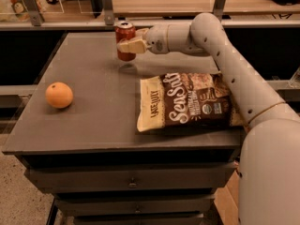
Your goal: Knock coke can over
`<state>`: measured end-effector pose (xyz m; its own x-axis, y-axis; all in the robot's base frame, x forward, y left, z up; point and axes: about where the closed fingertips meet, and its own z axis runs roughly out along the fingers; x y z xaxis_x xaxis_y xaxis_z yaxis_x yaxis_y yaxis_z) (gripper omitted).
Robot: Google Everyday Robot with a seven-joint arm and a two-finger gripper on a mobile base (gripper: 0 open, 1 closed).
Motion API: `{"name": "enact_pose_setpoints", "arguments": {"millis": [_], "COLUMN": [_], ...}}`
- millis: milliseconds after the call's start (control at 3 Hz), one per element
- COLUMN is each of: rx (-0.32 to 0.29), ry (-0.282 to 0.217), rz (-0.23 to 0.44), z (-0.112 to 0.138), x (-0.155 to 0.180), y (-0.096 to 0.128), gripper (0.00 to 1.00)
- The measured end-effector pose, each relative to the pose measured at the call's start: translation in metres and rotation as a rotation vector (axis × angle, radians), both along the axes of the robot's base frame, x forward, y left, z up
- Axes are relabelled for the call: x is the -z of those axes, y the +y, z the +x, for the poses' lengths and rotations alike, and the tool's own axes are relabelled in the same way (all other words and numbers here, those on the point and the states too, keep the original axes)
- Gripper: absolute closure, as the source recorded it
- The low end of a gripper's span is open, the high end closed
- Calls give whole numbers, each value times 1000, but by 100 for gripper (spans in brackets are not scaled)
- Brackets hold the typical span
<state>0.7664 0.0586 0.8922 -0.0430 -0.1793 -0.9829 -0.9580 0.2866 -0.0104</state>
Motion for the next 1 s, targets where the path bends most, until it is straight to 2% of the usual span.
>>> {"name": "enact_pose_setpoints", "arguments": {"millis": [333, 667, 1000], "rx": [2, 7, 32], "ry": [-24, -40, -52], "rz": [-29, -102, -254], "z": [-8, -16, -27], "x": [-21, -34, -41], "y": [-12, -23, -42], "gripper": [100, 100, 100]}}
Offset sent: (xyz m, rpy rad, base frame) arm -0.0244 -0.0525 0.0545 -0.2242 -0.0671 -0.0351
